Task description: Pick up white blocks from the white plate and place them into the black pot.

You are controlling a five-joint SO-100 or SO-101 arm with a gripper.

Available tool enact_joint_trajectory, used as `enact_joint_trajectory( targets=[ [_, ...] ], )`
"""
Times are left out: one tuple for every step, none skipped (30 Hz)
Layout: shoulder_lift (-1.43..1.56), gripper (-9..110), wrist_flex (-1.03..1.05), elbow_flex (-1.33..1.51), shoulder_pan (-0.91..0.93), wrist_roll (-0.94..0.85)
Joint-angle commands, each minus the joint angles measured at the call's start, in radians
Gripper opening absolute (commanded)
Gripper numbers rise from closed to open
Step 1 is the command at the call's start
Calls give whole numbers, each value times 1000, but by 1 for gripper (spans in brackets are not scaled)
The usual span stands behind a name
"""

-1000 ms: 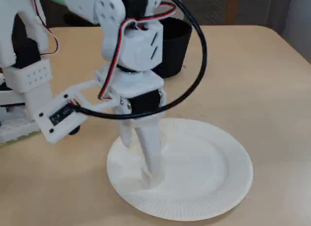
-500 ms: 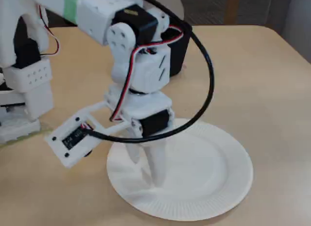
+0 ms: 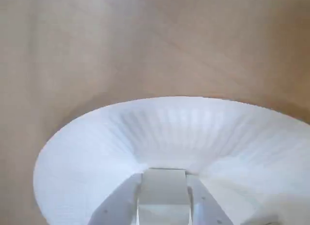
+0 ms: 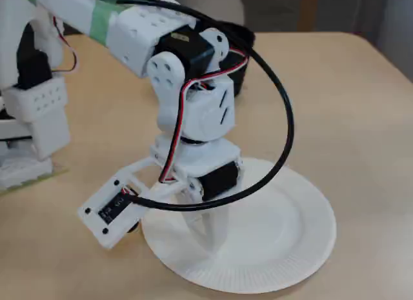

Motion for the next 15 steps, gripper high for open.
enact_joint_trajectory(
  targets=[
    [106,-2,-101,-28,-31,-5],
    [146,-2,-135,-28,-41,-3],
    [189,-2,-172,-28,-52,0],
    [233,-2,-213,-28,-66,0],
    [275,-2,-239,-29,-81,-2],
    [319,-2,-265,-29,-100,-2],
    [364,-2,-293,-25,-120,-8],
    [405,-2,-304,-25,-141,-18],
    [446,-2,-308,-23,-164,-29],
    [488,-2,-313,-21,-192,-49],
    [532,-2,-313,-17,-221,-66],
    [574,-2,-313,-11,-256,-81],
    [617,-2,-316,0,-298,-100],
    [658,-2,-319,12,-344,-112],
    [699,-2,-330,32,-394,-117]
  ],
)
